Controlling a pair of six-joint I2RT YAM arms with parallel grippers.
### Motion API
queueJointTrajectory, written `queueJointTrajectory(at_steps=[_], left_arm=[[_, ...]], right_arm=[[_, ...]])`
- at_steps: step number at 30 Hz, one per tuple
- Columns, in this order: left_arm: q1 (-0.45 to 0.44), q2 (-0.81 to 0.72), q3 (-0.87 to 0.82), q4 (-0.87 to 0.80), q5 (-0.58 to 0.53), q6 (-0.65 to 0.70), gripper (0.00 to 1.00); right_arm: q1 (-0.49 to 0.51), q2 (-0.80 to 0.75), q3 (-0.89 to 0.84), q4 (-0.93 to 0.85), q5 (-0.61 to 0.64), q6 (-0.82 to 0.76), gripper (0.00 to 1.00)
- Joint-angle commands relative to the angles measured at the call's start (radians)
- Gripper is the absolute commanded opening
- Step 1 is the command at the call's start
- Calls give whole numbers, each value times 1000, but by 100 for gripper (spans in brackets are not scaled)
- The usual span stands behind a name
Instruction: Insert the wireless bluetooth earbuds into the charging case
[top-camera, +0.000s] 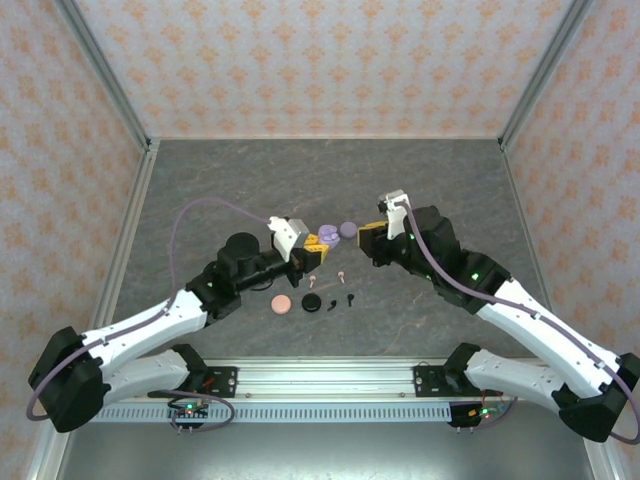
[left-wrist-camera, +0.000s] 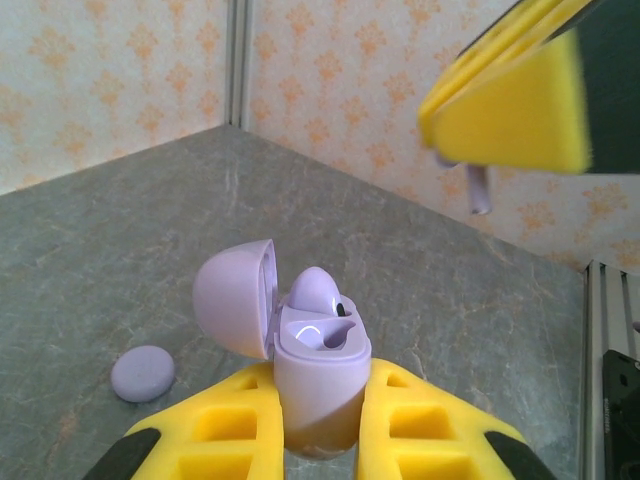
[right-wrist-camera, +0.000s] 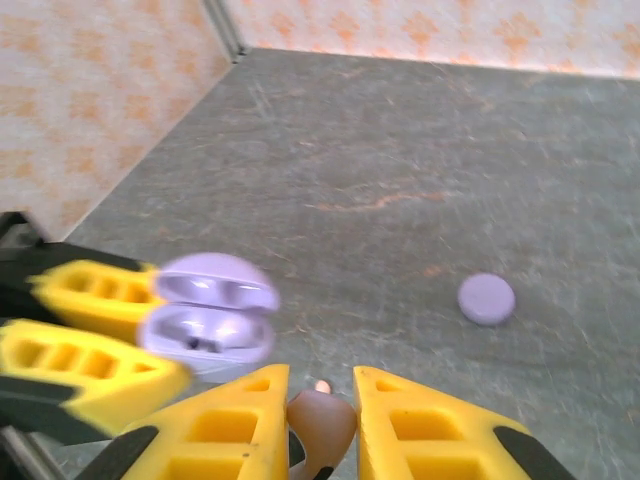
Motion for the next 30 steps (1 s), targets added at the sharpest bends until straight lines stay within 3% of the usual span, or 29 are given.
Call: queueJointTrajectory(at_steps=[1,7,30], left_arm=[[-11,19,54,57,51,-16,0],[-13,40,67,59,74,-22,0],[-17,68,87,59,98,-20,0]], right_arm=[[41,15,35,24,44,-108,20],[71,51,62,53,78,-186,20],[84,141,55,141,62,-219,21]])
